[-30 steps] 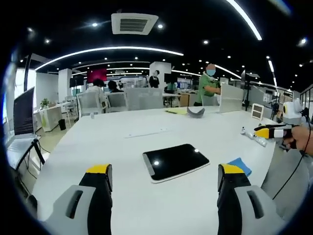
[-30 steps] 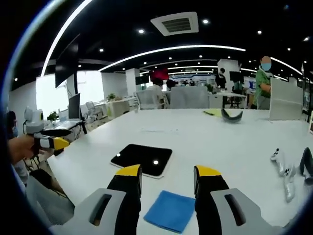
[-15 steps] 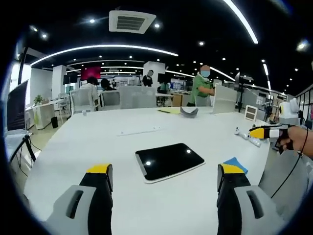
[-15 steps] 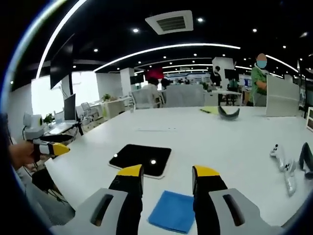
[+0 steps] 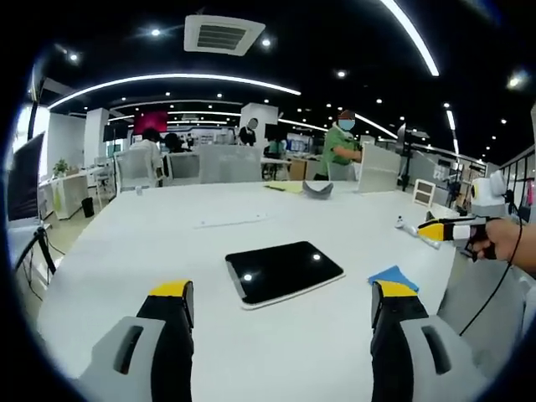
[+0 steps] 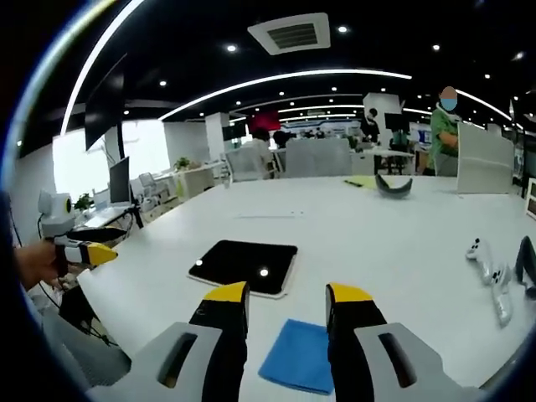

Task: Wipe the mirror surface with the cleaning cloth until all visible marks leave the cleaned area.

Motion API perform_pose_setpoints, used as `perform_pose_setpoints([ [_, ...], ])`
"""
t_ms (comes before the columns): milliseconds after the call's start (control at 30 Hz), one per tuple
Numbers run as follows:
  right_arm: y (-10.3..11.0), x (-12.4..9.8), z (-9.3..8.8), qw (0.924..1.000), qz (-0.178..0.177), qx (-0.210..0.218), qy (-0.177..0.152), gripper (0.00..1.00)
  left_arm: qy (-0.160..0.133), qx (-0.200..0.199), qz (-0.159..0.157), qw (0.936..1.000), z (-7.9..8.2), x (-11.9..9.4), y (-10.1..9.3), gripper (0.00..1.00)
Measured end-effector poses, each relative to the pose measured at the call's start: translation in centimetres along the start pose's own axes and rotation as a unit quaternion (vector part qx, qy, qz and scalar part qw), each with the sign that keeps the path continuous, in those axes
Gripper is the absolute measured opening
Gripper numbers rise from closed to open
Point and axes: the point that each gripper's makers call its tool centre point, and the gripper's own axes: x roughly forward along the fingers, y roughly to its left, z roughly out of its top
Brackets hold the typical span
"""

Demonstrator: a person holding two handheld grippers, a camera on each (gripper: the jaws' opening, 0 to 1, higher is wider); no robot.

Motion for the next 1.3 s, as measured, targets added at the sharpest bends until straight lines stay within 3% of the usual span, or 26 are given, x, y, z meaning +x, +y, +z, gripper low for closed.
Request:
perform_pose_setpoints([
  [567, -1.2, -0.2, -0.4, 0.9998, -0.015, -0.009, 0.008, 0.33, -0.012, -0.004, -0.002, 0.9999, 0.2, 0.0, 0.3, 0.88],
  [933, -1.3, 0.4, -2.6, 0.9988, -0.012, -0.019, 0.044, 0.31, -0.009, -0.014, 0.011, 0.9998, -0.3, -0.4, 1.7, 0.87],
  [1200, -1.0, 0.5, -2.3, 0.9989, -0.009, -0.021, 0.041, 0.31, -0.008, -0.016, 0.014, 0.9998, -0.5, -0.5, 1.8, 0.87],
  [1300, -1.5, 1.0, -3.6, 0.9975, -0.012, -0.031, 0.062, 0.31, -0.006, -0.013, 0.01, 0.9998, -0.5, -0.3, 1.6, 0.87],
])
